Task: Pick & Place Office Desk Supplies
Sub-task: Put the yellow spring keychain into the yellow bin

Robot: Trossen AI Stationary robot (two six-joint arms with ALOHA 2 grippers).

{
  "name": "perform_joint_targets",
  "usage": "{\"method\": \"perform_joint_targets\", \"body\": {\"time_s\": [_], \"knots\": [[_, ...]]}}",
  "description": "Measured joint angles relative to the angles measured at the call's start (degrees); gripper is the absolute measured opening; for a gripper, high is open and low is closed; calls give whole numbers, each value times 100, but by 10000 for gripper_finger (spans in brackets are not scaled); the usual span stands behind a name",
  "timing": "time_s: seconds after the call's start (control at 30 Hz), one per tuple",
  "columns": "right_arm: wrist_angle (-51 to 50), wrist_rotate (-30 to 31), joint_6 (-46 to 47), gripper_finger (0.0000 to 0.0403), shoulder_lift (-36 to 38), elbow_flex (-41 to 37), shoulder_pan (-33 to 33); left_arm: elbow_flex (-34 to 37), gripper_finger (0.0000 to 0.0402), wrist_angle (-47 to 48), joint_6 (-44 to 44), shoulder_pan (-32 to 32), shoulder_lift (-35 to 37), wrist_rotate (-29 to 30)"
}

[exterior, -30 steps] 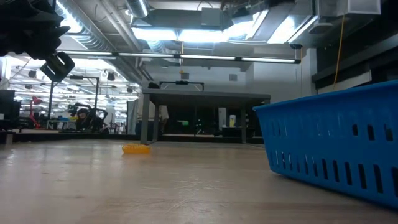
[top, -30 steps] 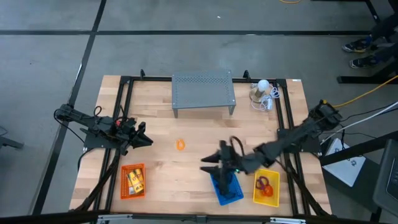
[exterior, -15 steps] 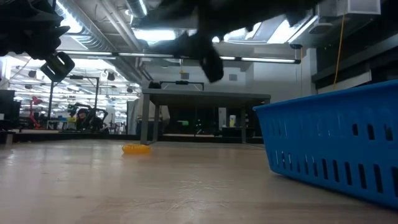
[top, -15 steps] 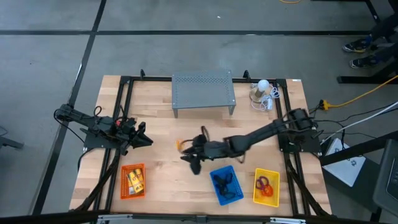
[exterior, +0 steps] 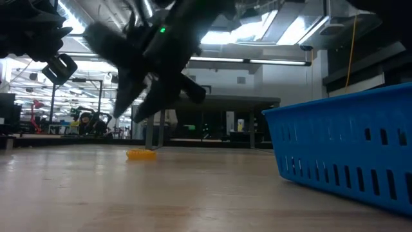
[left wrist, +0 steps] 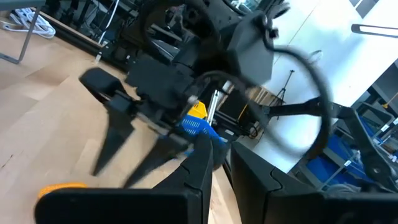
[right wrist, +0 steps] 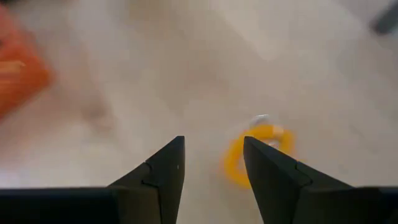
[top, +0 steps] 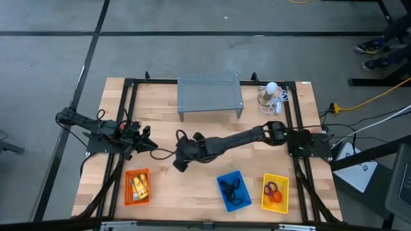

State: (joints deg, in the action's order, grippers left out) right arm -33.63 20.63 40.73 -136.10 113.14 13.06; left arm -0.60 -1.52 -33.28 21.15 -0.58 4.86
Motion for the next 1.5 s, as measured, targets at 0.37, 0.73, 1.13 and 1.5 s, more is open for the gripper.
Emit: {"method": "perform_joint_targets", "body": {"time_s": [0.37, 0.73, 1.13, 1.5], "knots": [[-1525, 382, 360, 164, -364, 804, -205, 0, 54, 0, 0, 0, 0, 2], [-1199, -204, 639, 164, -362, 243, -317, 1, 54, 0, 0, 0, 0, 4], [-810, -325, 759, 164, -307, -291, -350, 0, 54, 0, 0, 2, 0, -2], [-898, -313, 529, 29, -320, -299, -366, 0, 54, 0, 0, 2, 0, -2]]}}
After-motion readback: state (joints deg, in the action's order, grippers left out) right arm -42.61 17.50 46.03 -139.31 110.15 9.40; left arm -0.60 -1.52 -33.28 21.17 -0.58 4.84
